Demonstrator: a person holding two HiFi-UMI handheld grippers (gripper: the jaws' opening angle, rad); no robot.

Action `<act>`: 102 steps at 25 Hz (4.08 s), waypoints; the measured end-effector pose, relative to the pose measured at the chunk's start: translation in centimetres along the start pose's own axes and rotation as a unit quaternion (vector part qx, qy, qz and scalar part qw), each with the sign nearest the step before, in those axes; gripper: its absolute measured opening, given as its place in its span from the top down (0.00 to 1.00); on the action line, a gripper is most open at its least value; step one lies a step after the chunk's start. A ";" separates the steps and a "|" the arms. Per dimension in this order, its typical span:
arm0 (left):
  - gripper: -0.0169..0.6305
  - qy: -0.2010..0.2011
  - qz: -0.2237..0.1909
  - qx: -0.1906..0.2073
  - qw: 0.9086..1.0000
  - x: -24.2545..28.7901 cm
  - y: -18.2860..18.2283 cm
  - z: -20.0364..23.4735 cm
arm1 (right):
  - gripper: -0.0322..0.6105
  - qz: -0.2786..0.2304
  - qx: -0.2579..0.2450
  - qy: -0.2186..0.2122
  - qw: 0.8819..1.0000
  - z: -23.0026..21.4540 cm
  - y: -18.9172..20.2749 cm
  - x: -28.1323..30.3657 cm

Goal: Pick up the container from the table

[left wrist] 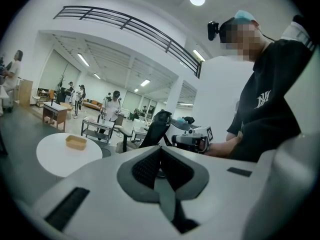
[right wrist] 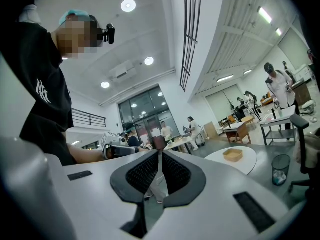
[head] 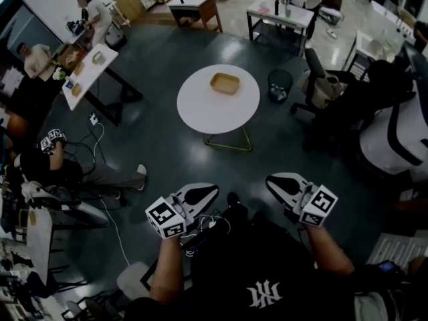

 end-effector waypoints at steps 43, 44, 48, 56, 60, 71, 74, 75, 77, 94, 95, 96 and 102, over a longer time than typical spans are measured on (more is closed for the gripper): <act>0.97 0.026 -0.026 -0.026 0.999 -1.4 -8.7 35.2 | 0.87 0.039 0.052 0.061 0.996 -21.7 -10.3 23.8; 0.97 0.026 -0.022 -0.027 0.999 -1.1 -9.0 35.7 | 0.87 0.037 0.057 0.061 0.996 -22.4 -10.3 24.1; 0.97 0.025 -0.009 -0.028 0.999 -0.1 -10.3 37.8 | 0.87 0.030 0.071 0.060 0.995 -25.6 -11.0 25.7; 0.97 -0.004 0.010 -0.027 1.000 1.2 -13.9 42.5 | 0.87 0.015 0.101 0.052 0.993 -32.3 -12.7 28.0; 0.97 -0.013 0.020 -0.027 0.999 2.5 -15.7 43.8 | 0.87 0.013 0.109 0.040 0.993 -34.5 -13.5 28.6; 0.97 -0.014 0.080 -0.032 0.996 6.9 -18.4 47.6 | 0.87 -0.001 0.139 0.051 0.989 -39.5 -12.8 28.2; 0.97 -0.016 0.093 -0.023 0.995 7.8 -19.3 48.6 | 0.87 -0.004 0.152 0.056 0.987 -40.5 -12.1 28.3; 0.97 -0.014 0.097 -0.023 0.995 8.3 -19.4 48.9 | 0.87 -0.003 0.153 0.058 0.987 -40.8 -11.8 28.1; 0.97 -0.009 0.107 -0.025 0.994 9.2 -19.2 49.7 | 0.87 -0.001 0.155 0.063 0.986 -41.4 -11.4 27.8; 0.97 0.102 0.192 -0.017 0.976 17.1 -13.3 59.4 | 0.74 0.002 0.211 0.236 0.948 -46.6 -6.6 26.3; 0.97 0.107 0.197 -0.016 0.974 17.8 -12.8 60.0 | 0.73 0.002 0.219 0.243 0.945 -46.9 -6.1 26.4; 0.97 0.112 0.202 -0.016 0.973 18.5 -12.2 60.6 | 0.73 0.001 0.226 0.249 0.942 -47.3 -5.6 26.4; 0.91 0.114 0.223 -0.025 0.968 21.6 -9.8 64.6 | 0.70 0.001 0.251 0.266 0.931 -49.8 -3.7 28.8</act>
Point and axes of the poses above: the fingertips, and each gripper's own axes: x forward along the fingers, z to its left, y out of its underside, the point moved 3 cm from there along -x, backward along the fingers, and after that the axes turned 13 degrees about z, right-handed, at the moved point
